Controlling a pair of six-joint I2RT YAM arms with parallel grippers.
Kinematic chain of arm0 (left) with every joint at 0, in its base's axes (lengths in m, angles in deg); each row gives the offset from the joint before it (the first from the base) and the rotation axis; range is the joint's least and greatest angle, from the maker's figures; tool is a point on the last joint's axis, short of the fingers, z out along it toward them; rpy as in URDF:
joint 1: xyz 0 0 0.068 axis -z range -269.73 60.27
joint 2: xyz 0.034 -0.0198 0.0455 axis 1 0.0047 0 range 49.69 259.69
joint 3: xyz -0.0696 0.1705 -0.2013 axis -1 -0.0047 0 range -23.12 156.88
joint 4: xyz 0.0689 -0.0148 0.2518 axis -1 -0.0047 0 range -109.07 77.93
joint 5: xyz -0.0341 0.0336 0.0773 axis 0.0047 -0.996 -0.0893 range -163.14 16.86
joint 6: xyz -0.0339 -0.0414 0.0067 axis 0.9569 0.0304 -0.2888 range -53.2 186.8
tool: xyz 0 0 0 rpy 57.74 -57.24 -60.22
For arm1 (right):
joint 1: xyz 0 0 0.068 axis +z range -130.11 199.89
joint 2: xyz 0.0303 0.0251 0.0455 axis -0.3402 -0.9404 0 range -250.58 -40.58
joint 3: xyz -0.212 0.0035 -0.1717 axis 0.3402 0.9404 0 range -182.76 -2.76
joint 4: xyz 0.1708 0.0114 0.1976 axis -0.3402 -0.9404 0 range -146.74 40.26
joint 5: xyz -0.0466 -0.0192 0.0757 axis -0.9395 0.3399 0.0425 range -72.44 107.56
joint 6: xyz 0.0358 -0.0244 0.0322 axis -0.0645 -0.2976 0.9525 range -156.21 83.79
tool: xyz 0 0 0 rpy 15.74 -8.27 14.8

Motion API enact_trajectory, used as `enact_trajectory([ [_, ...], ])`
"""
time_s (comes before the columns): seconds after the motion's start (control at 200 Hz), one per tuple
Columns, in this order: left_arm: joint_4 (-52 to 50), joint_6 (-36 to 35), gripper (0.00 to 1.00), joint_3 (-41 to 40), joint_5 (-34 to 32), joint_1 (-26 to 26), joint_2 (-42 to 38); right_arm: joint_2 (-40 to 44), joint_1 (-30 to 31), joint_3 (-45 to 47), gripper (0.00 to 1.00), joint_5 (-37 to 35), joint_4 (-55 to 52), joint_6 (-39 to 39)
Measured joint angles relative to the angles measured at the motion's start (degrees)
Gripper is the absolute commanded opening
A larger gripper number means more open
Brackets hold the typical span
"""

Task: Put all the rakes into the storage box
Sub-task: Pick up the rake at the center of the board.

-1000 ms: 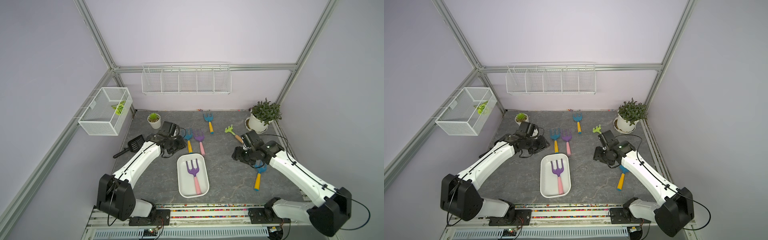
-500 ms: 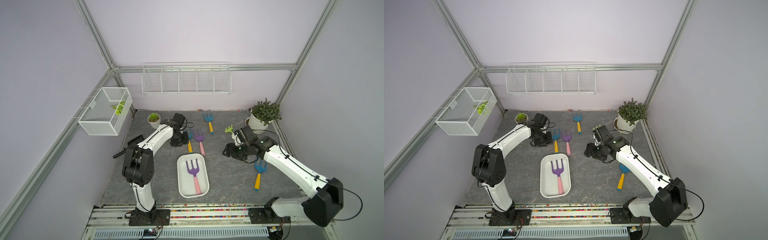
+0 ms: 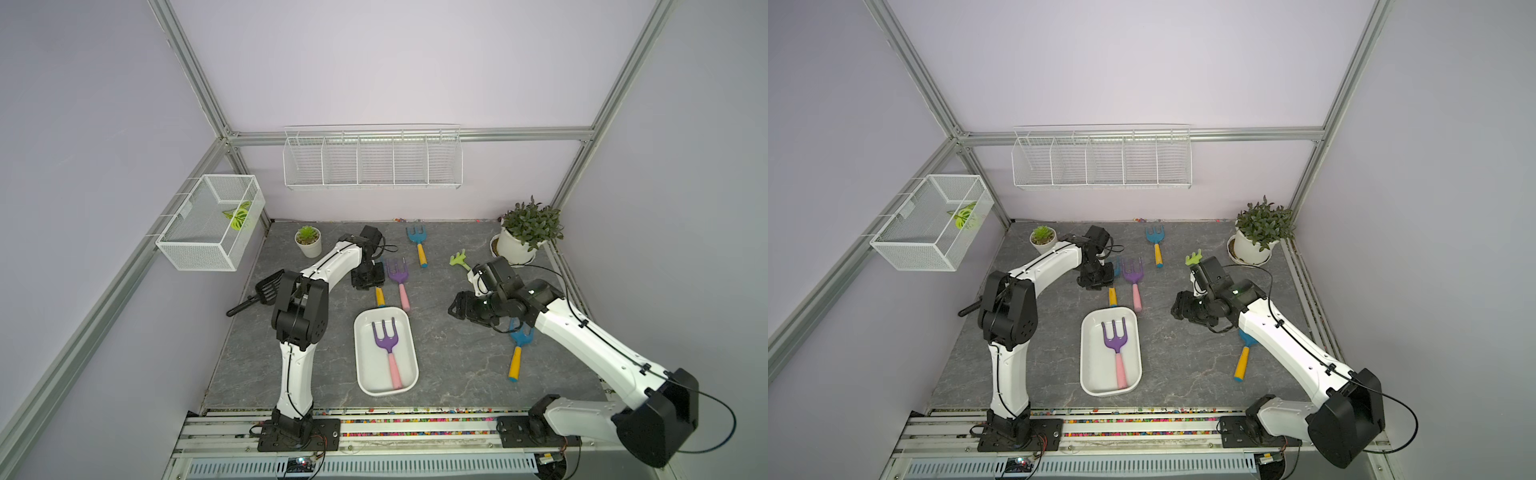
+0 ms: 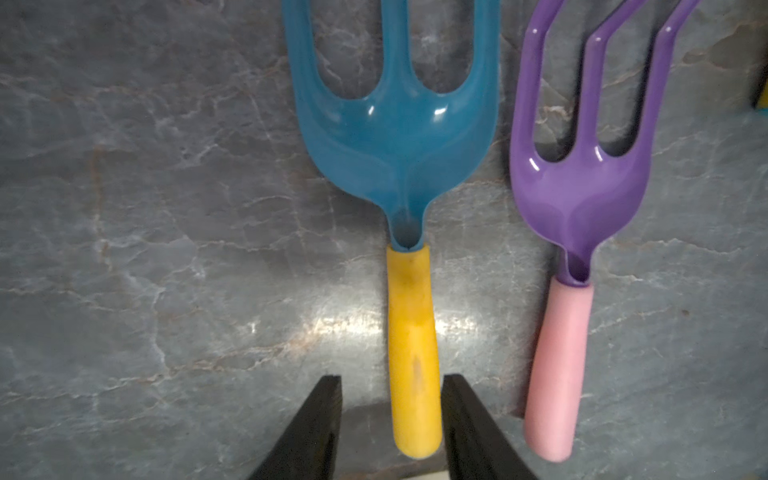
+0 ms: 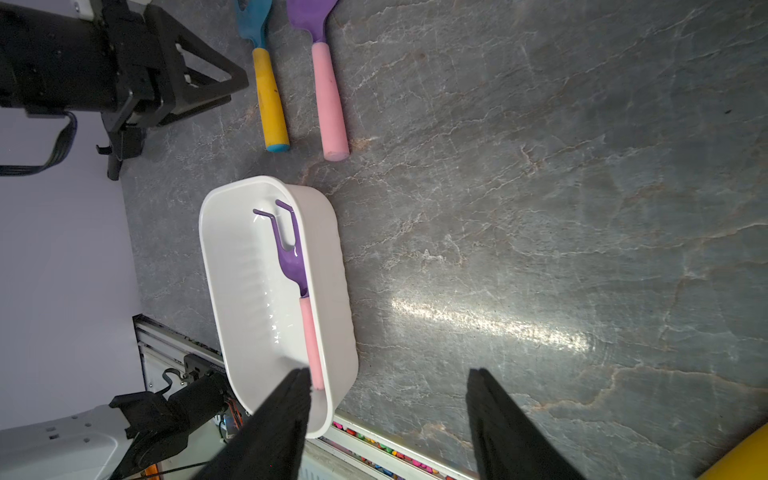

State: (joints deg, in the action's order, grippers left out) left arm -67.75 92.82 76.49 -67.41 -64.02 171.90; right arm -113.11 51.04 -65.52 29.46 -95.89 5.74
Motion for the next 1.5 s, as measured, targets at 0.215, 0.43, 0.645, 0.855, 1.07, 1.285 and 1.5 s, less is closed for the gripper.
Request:
enact_trajectory([
  [0.215, -0.8, -0.1, 0.39, 5.0, -1.4, 1.1, 4.5, 0.7, 0.0, 0.7, 0.65, 0.0, -0.2, 0.0],
  [0.43, -1.8, -0.2, 0.35, 5.5, -2.9, 1.4, 6.7, 3.1, 0.0, 2.1, 0.65, 0.0, -0.4, 0.3],
  [0.645, -1.9, -0.1, 0.27, 5.6, -3.4, 1.4, 7.8, 3.8, 0.0, 3.3, 0.66, 0.0, -0.7, 0.5],
  [0.855, -1.9, 0.1, 0.14, 5.8, -3.3, 1.4, 7.8, 3.8, 0.0, 3.4, 0.65, 0.0, -0.8, 0.5],
  [1.07, -1.9, 0.1, 0.05, 5.8, -3.3, 1.4, 7.8, 3.8, 0.0, 3.4, 0.64, 0.0, -0.8, 0.4],
  [1.285, -1.9, 0.1, 0.01, 5.8, -4.3, 1.4, 7.6, 3.8, -0.1, 3.4, 0.62, 0.0, -1.1, 0.4],
  [1.5, -2.3, 0.0, 0.0, 5.8, -6.0, 1.3, 3.6, 4.0, -0.8, 3.5, 0.61, 0.0, -1.3, 0.4],
])
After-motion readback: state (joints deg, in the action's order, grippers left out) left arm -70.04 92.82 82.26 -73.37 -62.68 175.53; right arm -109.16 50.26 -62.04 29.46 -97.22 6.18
